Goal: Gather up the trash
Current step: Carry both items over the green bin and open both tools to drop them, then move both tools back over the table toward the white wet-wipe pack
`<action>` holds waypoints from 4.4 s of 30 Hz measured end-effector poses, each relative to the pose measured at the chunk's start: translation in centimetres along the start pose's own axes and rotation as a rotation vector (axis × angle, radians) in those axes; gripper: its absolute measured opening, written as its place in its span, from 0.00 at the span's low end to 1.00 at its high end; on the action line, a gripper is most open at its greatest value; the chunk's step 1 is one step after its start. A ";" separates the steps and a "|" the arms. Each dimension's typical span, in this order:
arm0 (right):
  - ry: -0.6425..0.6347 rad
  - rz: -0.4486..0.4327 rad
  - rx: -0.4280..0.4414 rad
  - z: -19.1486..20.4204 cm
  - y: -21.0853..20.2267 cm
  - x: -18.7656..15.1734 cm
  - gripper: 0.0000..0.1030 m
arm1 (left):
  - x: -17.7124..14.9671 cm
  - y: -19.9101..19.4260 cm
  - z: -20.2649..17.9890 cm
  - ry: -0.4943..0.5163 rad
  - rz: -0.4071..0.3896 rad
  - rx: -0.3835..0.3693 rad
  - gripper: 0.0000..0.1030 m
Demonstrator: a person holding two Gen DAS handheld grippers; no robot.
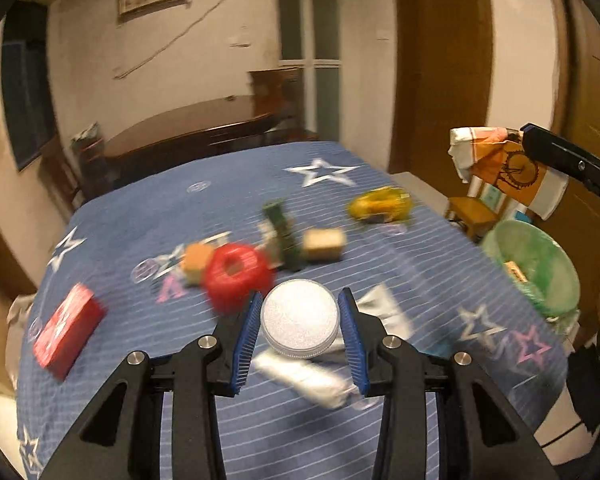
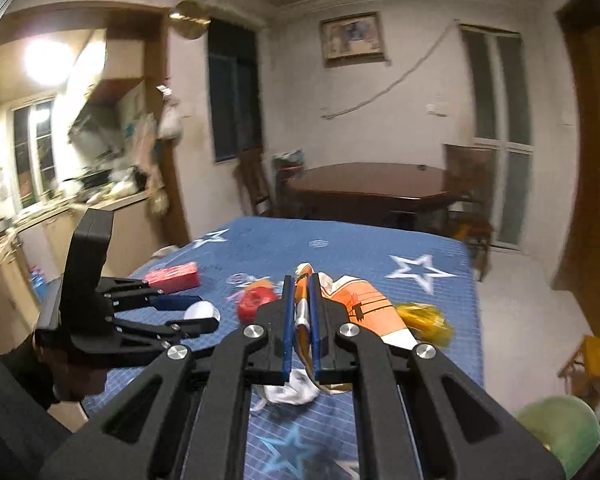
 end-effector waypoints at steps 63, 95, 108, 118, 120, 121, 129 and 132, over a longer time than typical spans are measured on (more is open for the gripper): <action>0.330 0.088 -0.659 -22.3 -10.5 -9.8 0.05 | 7.7 21.2 -32.5 0.403 0.121 -0.294 0.40; 0.339 0.079 -0.645 -21.1 -9.5 -10.5 0.30 | 6.9 19.8 -29.1 0.300 0.145 -0.317 0.60; 0.221 0.112 -0.542 -16.2 -5.4 -9.6 0.29 | 5.4 13.9 -19.3 0.139 0.103 -0.225 0.61; 0.084 0.142 -0.383 -10.0 -1.3 -8.8 0.31 | 5.1 9.4 -9.2 -0.004 0.051 -0.110 0.64; 0.027 0.149 -0.320 -8.0 -0.2 -8.7 0.40 | 5.5 9.2 -6.7 -0.037 0.054 -0.087 0.64; -0.013 0.148 -0.276 -6.8 0.4 -8.6 0.49 | 6.1 9.2 -4.7 -0.062 0.055 -0.057 0.64; -0.281 0.165 -0.034 0.9 4.5 -8.1 0.74 | 8.4 6.1 6.5 -0.227 0.027 0.051 0.64; -0.384 0.204 0.088 3.4 6.7 -8.0 0.77 | 7.0 4.0 8.6 -0.248 0.013 0.085 0.68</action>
Point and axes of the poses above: each gripper's, at about its wrist camera, not at the fingertips, and y roughly the way its jaws point, z to its left, x to its top, the point moved 1 cm from there along y, roughly the way its jaws point, and after that the axes turned 10 degrees about -x, right-handed, at the moved point
